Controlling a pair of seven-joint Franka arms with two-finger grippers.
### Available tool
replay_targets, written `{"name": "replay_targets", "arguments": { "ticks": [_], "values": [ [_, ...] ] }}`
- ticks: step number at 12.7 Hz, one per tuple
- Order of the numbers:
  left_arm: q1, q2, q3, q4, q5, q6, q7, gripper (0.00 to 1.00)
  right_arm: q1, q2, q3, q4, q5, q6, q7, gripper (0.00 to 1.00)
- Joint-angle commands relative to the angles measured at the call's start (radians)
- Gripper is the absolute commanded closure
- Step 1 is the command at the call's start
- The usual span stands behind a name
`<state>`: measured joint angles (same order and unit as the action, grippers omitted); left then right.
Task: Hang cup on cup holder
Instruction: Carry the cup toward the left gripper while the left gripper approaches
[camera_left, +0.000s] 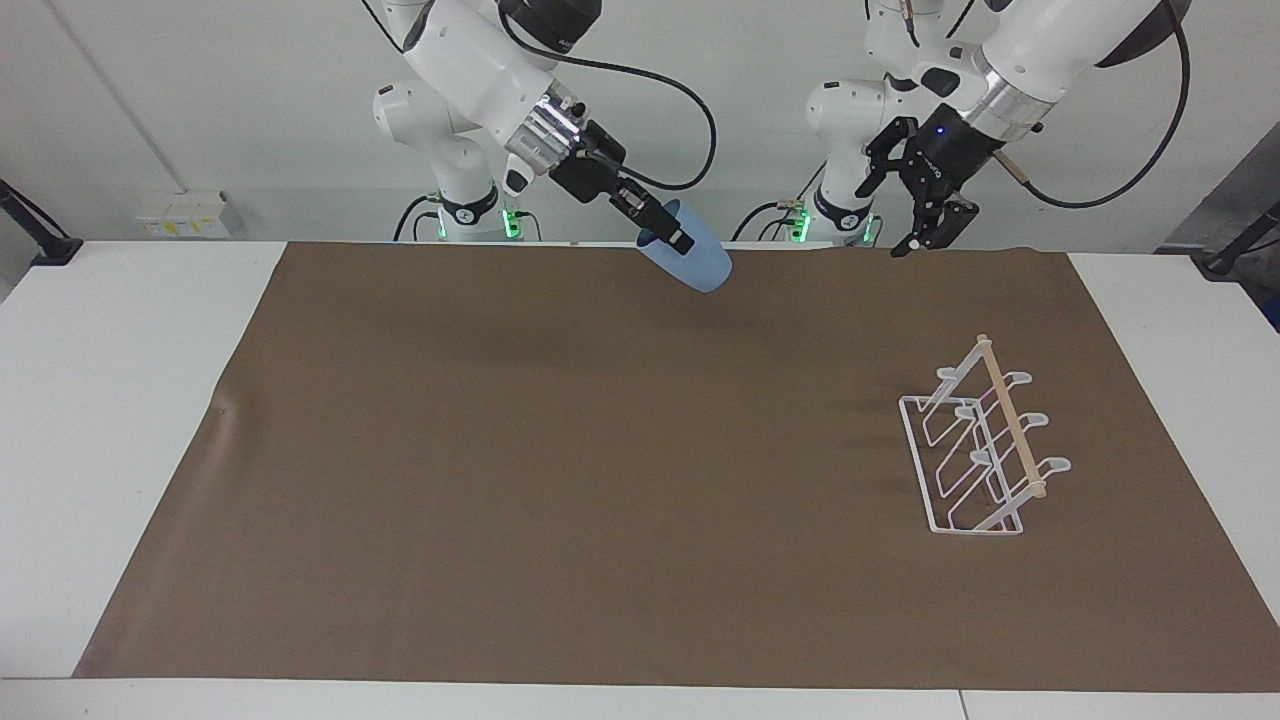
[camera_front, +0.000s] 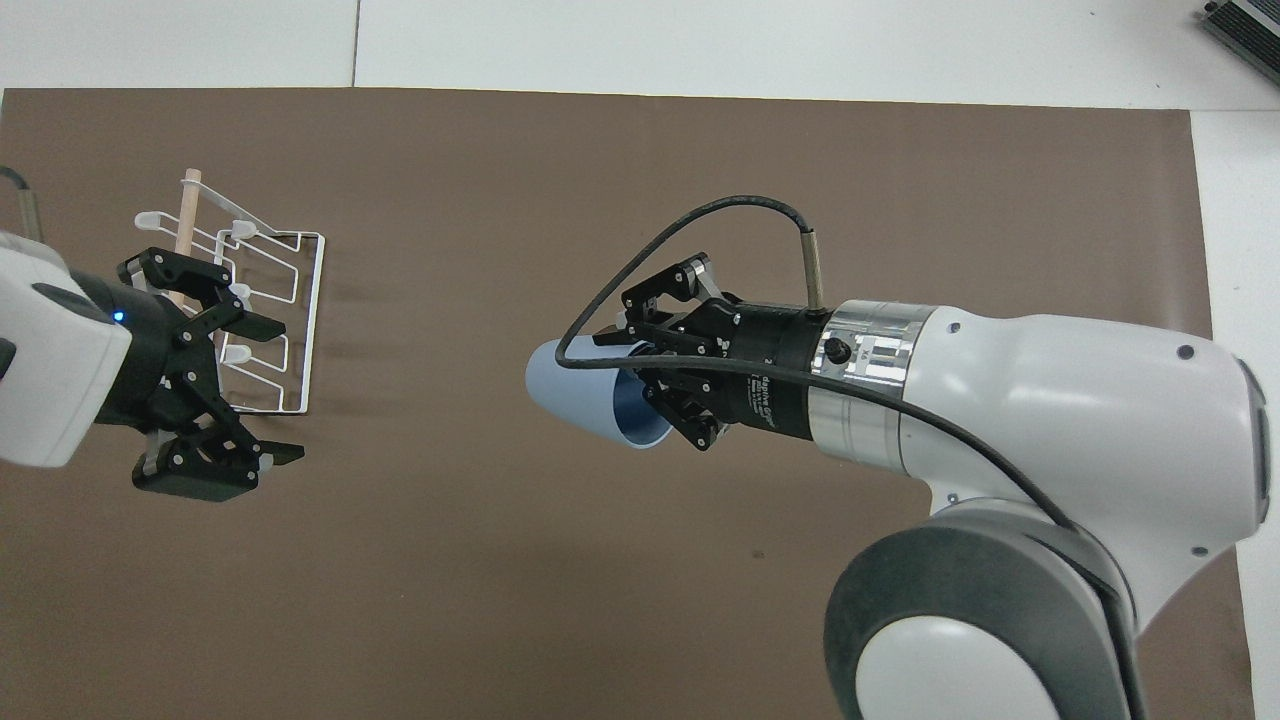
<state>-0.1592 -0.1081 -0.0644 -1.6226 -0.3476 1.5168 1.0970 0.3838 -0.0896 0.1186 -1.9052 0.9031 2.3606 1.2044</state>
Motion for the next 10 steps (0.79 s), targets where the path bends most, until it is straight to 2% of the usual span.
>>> {"name": "replay_targets", "arguments": {
  "ticks": [1, 5, 8, 10],
  "values": [
    [-0.052, -0.035, 0.011, -0.048, -0.033, 0.072, 0.088, 0.00, 0.032, 0.005, 0.003, 0.000, 0.057, 0.071, 0.114, 1.00],
    [-0.072, -0.033, -0.027, -0.046, -0.030, 0.134, 0.099, 0.00, 0.032, 0.011, 0.004, 0.011, 0.169, 0.103, 0.275, 1.00],
    [-0.074, -0.032, -0.047, -0.042, -0.033, 0.148, 0.096, 0.00, 0.085, 0.027, 0.010, 0.012, 0.180, 0.242, 0.412, 1.00],
    [-0.088, -0.028, -0.055, -0.042, -0.037, 0.186, 0.099, 0.00, 0.092, 0.028, 0.010, 0.012, 0.180, 0.250, 0.434, 1.00]
  ]
}}
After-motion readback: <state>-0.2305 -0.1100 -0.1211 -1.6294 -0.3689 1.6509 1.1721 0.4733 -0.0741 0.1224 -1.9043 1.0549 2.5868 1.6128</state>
